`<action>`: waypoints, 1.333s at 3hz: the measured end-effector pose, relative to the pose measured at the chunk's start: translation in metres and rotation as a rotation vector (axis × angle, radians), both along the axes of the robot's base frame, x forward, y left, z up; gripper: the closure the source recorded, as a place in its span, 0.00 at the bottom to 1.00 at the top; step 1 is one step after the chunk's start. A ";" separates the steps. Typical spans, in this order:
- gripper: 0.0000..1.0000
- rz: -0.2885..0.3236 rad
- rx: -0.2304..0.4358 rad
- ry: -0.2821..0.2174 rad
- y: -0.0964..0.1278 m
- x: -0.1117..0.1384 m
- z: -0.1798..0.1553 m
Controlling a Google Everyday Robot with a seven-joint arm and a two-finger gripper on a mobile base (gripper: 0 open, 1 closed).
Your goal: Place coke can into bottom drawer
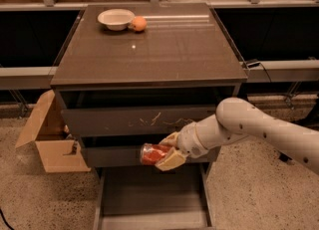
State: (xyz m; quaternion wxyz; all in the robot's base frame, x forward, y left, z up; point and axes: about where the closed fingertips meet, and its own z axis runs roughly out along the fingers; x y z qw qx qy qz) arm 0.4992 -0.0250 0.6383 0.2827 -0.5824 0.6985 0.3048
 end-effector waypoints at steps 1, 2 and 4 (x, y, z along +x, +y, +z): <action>1.00 -0.006 0.031 0.101 0.006 -0.013 -0.063; 1.00 -0.006 0.031 0.101 0.006 -0.013 -0.063; 1.00 -0.062 -0.082 0.062 -0.008 -0.012 -0.178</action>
Offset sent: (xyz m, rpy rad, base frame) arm -0.0089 0.0038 -0.0461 0.0182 0.0705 -0.0061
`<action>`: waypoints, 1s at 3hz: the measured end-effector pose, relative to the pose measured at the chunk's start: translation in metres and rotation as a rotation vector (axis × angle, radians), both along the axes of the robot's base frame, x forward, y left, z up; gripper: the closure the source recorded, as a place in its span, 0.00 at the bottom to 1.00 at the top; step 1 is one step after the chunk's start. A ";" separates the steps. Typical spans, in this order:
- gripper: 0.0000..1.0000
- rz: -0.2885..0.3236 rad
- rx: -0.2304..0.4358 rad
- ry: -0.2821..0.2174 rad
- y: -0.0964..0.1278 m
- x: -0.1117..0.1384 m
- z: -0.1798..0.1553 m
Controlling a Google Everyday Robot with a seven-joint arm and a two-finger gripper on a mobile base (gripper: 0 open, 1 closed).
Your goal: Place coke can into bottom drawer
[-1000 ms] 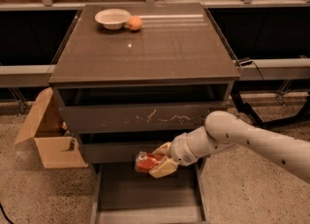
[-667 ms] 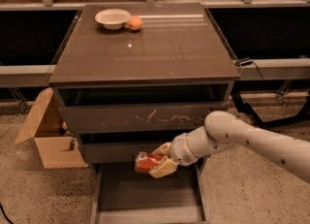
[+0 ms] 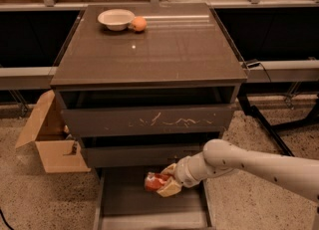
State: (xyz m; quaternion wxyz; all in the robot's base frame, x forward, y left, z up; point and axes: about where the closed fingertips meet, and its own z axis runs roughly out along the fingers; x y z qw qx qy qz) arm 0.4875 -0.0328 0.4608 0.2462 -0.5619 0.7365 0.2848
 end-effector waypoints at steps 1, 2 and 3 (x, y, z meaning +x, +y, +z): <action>1.00 -0.067 -0.003 -0.032 -0.016 0.007 -0.059; 1.00 -0.124 0.016 -0.016 -0.026 0.012 -0.117; 1.00 -0.143 0.057 0.050 -0.026 0.014 -0.172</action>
Offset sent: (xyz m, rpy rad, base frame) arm 0.0202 -0.0420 -0.1911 0.0415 0.0055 -0.2036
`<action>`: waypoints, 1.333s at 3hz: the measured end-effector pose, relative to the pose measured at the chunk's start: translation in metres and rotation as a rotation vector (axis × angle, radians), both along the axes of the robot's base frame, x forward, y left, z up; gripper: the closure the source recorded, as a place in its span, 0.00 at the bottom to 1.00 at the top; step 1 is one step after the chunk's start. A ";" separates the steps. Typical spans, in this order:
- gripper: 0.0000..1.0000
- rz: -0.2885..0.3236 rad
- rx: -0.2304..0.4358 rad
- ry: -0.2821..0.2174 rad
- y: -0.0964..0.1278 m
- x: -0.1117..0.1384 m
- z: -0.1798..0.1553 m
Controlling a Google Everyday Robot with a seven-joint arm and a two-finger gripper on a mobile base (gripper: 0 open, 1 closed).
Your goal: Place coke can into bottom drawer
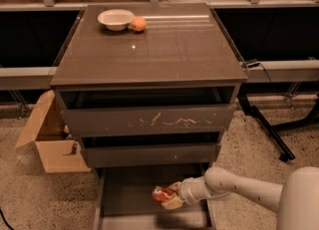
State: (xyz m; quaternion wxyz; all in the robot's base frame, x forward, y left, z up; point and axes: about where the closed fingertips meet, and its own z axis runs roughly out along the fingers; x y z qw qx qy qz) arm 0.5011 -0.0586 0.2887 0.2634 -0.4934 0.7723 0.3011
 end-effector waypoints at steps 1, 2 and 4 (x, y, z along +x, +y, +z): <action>1.00 -0.011 0.013 0.014 0.001 0.003 -0.013; 0.98 -0.020 -0.026 0.021 0.000 0.002 -0.033; 0.73 -0.076 -0.029 0.059 -0.014 0.016 -0.102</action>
Offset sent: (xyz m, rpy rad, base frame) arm 0.0045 -0.0012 -0.0383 -0.0533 0.0184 -0.0361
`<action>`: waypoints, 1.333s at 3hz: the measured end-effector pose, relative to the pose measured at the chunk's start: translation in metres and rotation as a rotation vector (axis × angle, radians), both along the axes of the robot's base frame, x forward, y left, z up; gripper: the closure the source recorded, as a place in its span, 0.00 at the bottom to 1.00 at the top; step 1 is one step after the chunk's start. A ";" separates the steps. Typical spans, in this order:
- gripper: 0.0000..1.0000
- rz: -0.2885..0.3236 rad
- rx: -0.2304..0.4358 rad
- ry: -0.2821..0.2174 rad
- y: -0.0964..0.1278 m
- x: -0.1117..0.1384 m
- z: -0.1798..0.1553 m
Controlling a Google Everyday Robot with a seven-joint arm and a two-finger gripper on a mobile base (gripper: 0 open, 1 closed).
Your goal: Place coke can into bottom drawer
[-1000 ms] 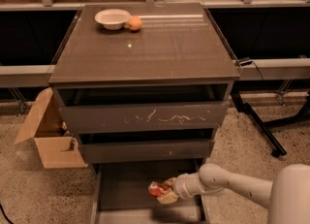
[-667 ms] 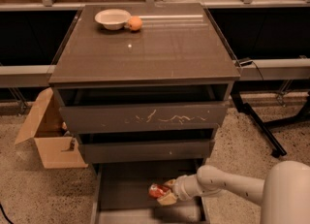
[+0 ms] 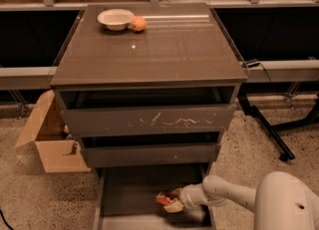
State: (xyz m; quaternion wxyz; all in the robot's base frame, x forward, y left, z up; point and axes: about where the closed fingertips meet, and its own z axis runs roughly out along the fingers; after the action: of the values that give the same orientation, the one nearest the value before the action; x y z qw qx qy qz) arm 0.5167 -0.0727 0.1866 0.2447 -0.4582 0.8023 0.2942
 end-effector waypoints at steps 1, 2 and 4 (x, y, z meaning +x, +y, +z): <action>0.49 -0.020 0.009 0.013 -0.005 0.003 -0.022; 0.26 -0.038 0.035 0.013 -0.010 0.004 -0.030; 0.00 -0.105 0.101 -0.075 -0.040 0.005 0.006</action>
Offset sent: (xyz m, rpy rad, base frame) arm 0.0078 -0.0235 -0.0351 0.0696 0.0068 -0.0697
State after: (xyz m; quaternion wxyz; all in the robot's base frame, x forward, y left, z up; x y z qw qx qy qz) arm 0.5218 -0.1130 0.1924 0.3124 -0.4134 0.7995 0.3038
